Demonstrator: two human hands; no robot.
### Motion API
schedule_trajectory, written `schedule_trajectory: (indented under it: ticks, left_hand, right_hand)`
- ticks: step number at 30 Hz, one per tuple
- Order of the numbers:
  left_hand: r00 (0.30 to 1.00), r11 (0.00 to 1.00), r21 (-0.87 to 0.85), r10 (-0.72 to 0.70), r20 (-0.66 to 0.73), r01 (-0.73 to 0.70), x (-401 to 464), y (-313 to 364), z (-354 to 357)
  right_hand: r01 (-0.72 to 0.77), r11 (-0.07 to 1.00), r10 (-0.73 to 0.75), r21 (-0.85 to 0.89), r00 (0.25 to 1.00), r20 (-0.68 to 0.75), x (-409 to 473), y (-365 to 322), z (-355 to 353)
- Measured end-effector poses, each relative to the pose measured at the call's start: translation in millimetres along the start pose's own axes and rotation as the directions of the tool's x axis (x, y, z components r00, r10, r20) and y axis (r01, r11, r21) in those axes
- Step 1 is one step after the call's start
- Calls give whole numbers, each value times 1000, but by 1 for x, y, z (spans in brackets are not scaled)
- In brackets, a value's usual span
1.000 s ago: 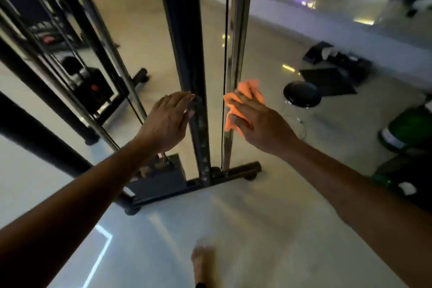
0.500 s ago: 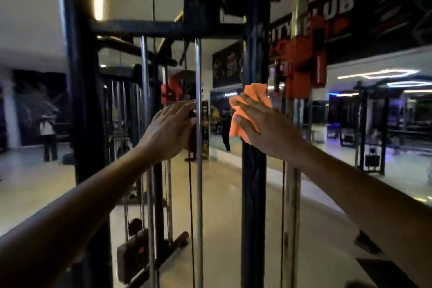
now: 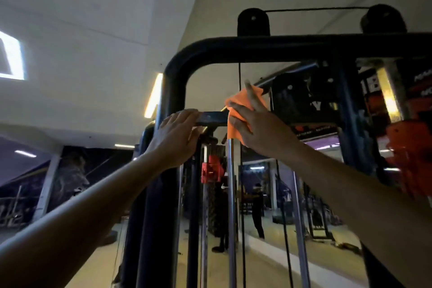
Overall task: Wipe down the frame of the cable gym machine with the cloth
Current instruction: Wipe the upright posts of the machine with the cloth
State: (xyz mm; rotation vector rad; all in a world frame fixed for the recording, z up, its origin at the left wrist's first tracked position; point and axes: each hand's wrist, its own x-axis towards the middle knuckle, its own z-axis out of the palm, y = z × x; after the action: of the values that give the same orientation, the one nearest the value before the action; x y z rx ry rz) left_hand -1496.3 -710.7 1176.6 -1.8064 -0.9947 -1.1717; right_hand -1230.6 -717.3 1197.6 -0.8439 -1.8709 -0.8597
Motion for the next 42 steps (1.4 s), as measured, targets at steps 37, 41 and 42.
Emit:
schedule_trajectory:
  ticks: [37, 41, 42]
  left_hand:
    - [961, 972, -231, -31, -274, -34, 19, -108, 69]
    - [957, 969, -243, -41, -287, -31, 20, -111, 72]
    - [957, 969, -246, -44, -288, -30, 20, -111, 72]
  right_hand:
    - [-145, 942, 50, -302, 953, -299, 76, -13, 153]
    - [-251, 941, 154, -227, 915, -372, 84, -41, 171]
    - [-209, 951, 120, -228, 929, -351, 88, -54, 178]
